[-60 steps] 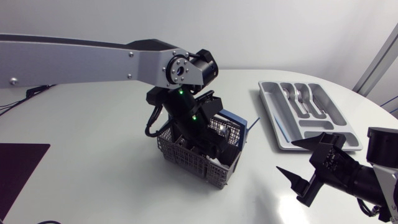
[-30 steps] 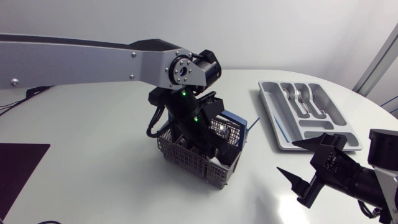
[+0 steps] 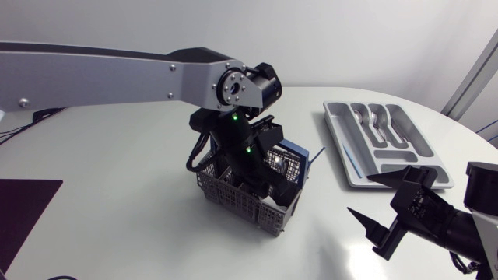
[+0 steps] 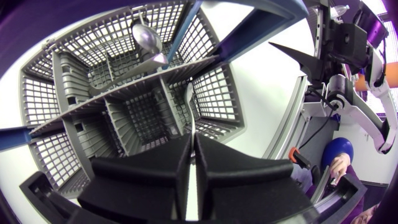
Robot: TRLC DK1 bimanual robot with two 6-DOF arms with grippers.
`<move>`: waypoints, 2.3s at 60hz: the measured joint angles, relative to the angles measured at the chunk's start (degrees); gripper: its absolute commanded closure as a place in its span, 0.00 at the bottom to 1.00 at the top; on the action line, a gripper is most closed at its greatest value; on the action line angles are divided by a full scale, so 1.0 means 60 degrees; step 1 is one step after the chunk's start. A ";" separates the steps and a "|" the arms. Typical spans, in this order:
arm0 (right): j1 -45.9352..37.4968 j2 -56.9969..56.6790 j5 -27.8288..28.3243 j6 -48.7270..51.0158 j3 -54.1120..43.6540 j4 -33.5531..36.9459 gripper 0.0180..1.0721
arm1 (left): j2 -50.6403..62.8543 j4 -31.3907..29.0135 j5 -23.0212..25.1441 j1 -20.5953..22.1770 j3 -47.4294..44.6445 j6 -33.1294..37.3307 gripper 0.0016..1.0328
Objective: Unload the cutlery basket into the drawer organizer.
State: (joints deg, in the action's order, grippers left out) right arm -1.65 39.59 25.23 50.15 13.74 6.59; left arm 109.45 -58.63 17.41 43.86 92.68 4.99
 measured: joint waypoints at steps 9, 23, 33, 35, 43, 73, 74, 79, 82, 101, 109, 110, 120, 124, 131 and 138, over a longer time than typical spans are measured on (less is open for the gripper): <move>0.0000 -0.0270 -0.0109 0.0000 -0.0084 0.0149 0.07 | 0.0000 -0.0951 -0.0215 -0.0029 0.0386 0.0062 0.97; 0.0011 -0.0590 -0.0255 0.0004 -0.0299 0.0197 0.07 | -0.0262 -0.1311 -0.0244 -0.0076 0.0484 0.0175 0.97; 0.0011 -0.0892 -0.0382 0.0106 -0.0310 0.0324 0.07 | -0.0714 -0.1413 -0.0255 -0.0120 0.0517 0.0215 0.97; 0.0011 -0.1013 -0.0408 0.0109 -0.0313 0.0423 0.07 | -0.0816 -0.1468 -0.0288 -0.0120 0.0543 0.0251 0.97; 0.0011 -0.1727 -0.0433 0.0069 -0.0306 0.0834 0.08 | -0.1362 -0.1577 -0.0594 -0.0120 0.0743 0.0408 0.97; 0.0011 -0.0787 0.0047 -0.1832 0.1381 0.2641 0.09 | -0.2812 -0.2503 -0.0321 -0.0109 0.0845 0.1800 0.97; 0.0011 -0.0739 0.0058 -0.1909 0.1443 0.2681 0.09 | -0.2874 -0.2503 -0.0168 -0.0109 0.0845 0.1861 0.97; 0.0011 -0.0503 0.0131 -0.2382 0.1763 0.2885 0.09 | -0.3238 -0.2422 0.0568 -0.0109 0.0703 0.2040 0.97; 0.0011 -0.0404 0.0273 -0.2572 0.1920 0.3100 0.09 | -0.3377 -0.2302 0.0845 -0.0113 0.0637 0.2124 0.97; -0.0951 0.0528 0.2109 -0.4470 0.3355 0.3872 0.09 | -0.3931 0.0102 0.2594 -0.0306 -0.0179 0.2069 0.97; -0.2076 0.1880 0.3759 -0.5457 0.3996 0.4218 0.09 | -0.3931 0.2131 0.2860 -0.0586 -0.1049 0.1177 0.97; -0.2200 0.2065 0.3920 -0.5584 0.4065 0.4306 0.09 | -0.3931 0.2397 0.2871 -0.0619 -0.1140 0.1056 0.97; -0.3140 0.4251 0.5701 -0.6914 0.4809 0.4932 0.09 | -0.3931 0.4965 0.2994 -0.0812 -0.2004 -0.0215 0.97; -0.3147 0.4681 0.6131 -0.7155 0.4994 0.4987 0.09 | -0.3931 0.5876 0.3027 -0.0900 -0.2302 -0.0761 0.97; -0.2820 0.4819 0.6342 -0.7814 0.5180 0.4728 0.09 | -0.3916 0.7235 0.3031 -0.1067 -0.2619 -0.1610 0.97; -0.2175 0.4834 0.6371 -0.9220 0.5231 0.3275 0.09 | -0.3690 0.8160 0.3060 -0.1206 -0.2692 -0.2404 0.97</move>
State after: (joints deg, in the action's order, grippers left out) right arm -14.70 68.60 63.46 -5.17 45.12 26.24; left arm 87.31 -9.67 35.77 36.62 76.53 -9.43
